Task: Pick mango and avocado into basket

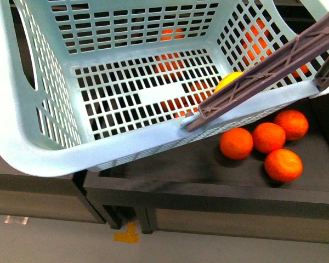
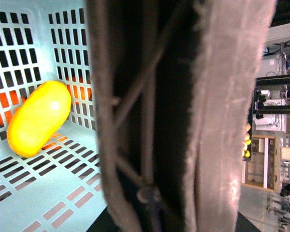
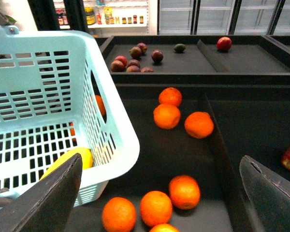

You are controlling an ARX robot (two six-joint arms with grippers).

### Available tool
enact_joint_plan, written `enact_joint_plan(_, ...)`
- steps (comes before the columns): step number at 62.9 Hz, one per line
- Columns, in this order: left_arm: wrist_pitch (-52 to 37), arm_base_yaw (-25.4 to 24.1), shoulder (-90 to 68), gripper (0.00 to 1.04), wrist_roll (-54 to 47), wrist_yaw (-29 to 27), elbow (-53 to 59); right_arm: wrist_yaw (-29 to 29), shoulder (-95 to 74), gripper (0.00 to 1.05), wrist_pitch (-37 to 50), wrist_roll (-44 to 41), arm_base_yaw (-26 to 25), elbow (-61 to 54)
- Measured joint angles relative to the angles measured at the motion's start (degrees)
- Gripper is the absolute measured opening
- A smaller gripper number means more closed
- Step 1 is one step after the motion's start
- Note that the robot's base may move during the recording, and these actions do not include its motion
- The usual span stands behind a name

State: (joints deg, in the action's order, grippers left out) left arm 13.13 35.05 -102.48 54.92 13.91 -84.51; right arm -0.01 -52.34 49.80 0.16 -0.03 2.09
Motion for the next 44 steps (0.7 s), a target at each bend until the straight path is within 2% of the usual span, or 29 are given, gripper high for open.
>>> enact_joint_plan(44, 0.0, 0.0, 0.0, 0.15, 0.0, -0.2, 0.0, 0.0, 0.0, 0.96, 0.0, 0.0, 0.0, 0.1)
